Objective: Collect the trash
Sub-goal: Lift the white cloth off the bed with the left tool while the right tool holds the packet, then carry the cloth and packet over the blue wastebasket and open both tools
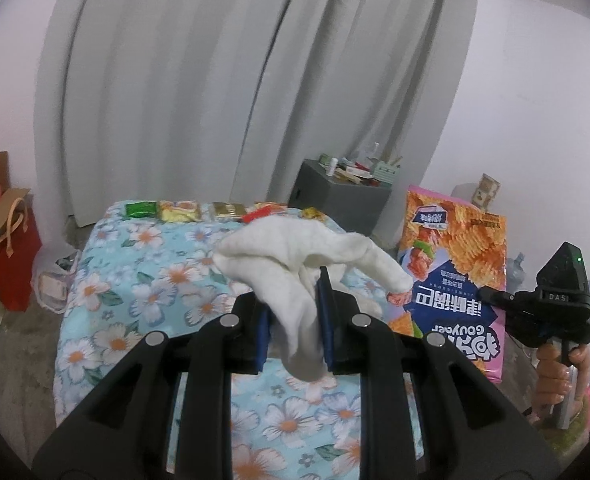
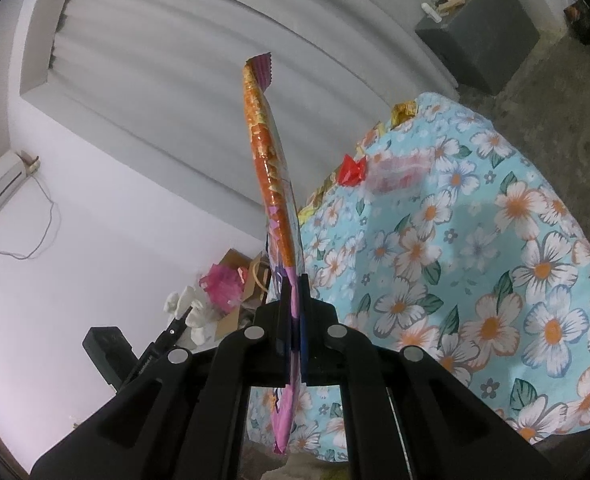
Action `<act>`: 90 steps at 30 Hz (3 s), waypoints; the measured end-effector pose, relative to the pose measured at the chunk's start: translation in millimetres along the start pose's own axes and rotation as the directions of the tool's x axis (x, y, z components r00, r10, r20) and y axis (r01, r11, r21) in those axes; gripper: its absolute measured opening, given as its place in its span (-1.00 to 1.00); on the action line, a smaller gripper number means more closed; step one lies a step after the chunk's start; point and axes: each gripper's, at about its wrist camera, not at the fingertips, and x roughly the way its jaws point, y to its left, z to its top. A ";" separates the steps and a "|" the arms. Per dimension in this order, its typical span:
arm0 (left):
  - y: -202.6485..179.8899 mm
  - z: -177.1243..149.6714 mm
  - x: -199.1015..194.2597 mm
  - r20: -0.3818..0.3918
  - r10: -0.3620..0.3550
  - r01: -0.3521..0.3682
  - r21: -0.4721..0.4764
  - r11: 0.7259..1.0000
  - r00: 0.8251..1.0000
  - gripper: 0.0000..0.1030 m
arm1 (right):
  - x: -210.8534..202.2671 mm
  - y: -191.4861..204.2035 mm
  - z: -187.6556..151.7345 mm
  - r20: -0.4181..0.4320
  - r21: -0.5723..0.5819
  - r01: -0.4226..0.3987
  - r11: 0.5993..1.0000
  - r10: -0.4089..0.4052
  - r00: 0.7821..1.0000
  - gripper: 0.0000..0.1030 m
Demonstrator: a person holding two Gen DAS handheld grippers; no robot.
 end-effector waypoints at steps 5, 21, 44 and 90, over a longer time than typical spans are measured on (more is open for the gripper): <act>-7.6 4.1 10.6 -0.005 -0.023 0.023 0.019 1.000 1.000 -0.64 | -0.9 -3.9 0.3 -0.002 0.009 0.003 1.000 -0.003 1.000 -0.94; -41.8 17.0 33.1 -0.042 -0.067 0.070 0.064 0.996 0.997 -0.64 | -7.9 -12.3 4.9 0.016 0.024 -0.002 1.000 0.002 1.000 -0.94; -182.1 27.5 124.8 -0.210 -0.271 0.312 0.198 0.929 0.940 -0.64 | -133.4 -72.5 12.8 0.251 0.098 0.111 0.989 -0.132 0.959 -0.94; -431.0 -166.9 389.7 -0.770 -0.212 0.545 0.202 0.813 0.602 -0.61 | -194.8 -532.5 -85.9 0.109 0.861 0.248 0.443 -0.639 0.762 -0.19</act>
